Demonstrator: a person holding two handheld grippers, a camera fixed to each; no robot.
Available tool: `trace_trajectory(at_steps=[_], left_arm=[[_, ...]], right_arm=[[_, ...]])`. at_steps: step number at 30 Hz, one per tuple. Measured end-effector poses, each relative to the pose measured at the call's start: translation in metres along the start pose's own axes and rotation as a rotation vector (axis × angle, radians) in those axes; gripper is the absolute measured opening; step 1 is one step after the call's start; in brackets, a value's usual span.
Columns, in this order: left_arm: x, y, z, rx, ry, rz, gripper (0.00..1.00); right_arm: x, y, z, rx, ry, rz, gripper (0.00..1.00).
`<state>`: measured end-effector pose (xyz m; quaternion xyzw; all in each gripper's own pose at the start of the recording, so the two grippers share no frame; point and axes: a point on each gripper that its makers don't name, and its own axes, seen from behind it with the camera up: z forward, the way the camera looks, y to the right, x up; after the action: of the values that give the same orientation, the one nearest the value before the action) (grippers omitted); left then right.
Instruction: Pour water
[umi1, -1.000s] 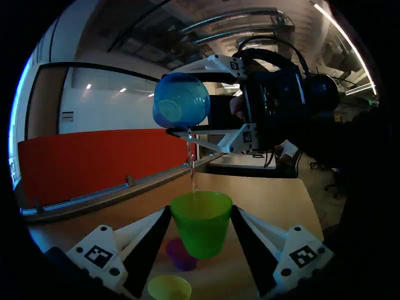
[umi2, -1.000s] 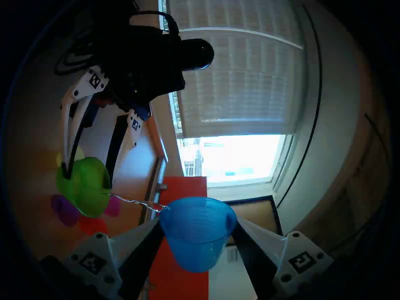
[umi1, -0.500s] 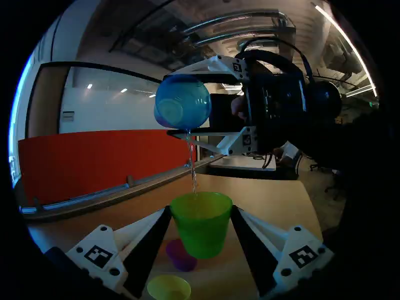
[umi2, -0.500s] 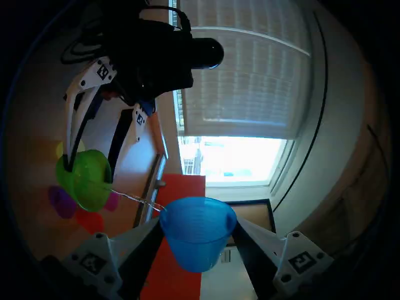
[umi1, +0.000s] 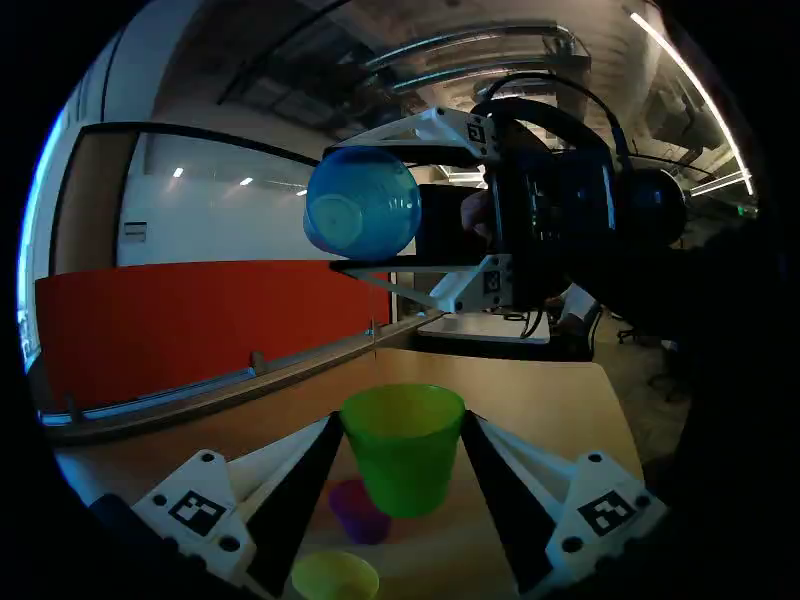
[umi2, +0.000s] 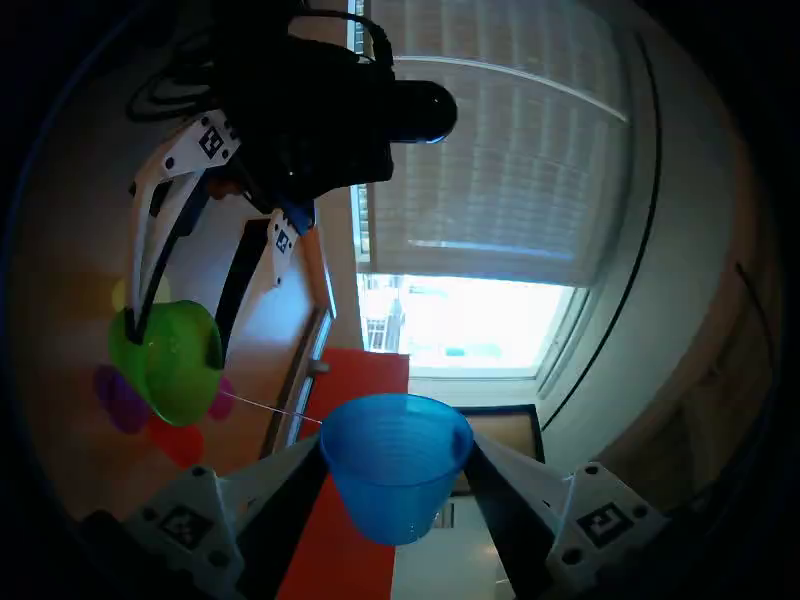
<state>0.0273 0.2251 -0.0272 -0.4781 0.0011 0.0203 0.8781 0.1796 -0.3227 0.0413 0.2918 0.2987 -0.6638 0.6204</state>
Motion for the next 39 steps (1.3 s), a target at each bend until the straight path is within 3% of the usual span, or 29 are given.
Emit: trace_trajectory(at_steps=[15,23,27,30,39], left_arm=[[0.001,0.000,0.000,0.004,0.000,0.002,0.86],[0.001,0.002,0.000,0.001,-0.004,0.003,0.86],[0.000,0.002,0.000,0.001,-0.010,0.007,0.86],[0.000,0.002,0.000,0.001,-0.011,0.008,0.86],[-0.002,0.000,-0.003,0.007,-0.022,0.007,0.86]], right_arm=[[0.004,0.000,-0.002,-0.001,0.006,-0.017,0.90],[0.004,-0.006,-0.006,0.001,0.010,0.074,0.90],[0.004,-0.013,-0.009,0.002,0.007,0.185,0.90],[0.002,-0.020,-0.012,0.008,0.004,0.302,0.90],[-0.013,-0.052,-0.023,0.040,-0.040,0.757,0.90]])
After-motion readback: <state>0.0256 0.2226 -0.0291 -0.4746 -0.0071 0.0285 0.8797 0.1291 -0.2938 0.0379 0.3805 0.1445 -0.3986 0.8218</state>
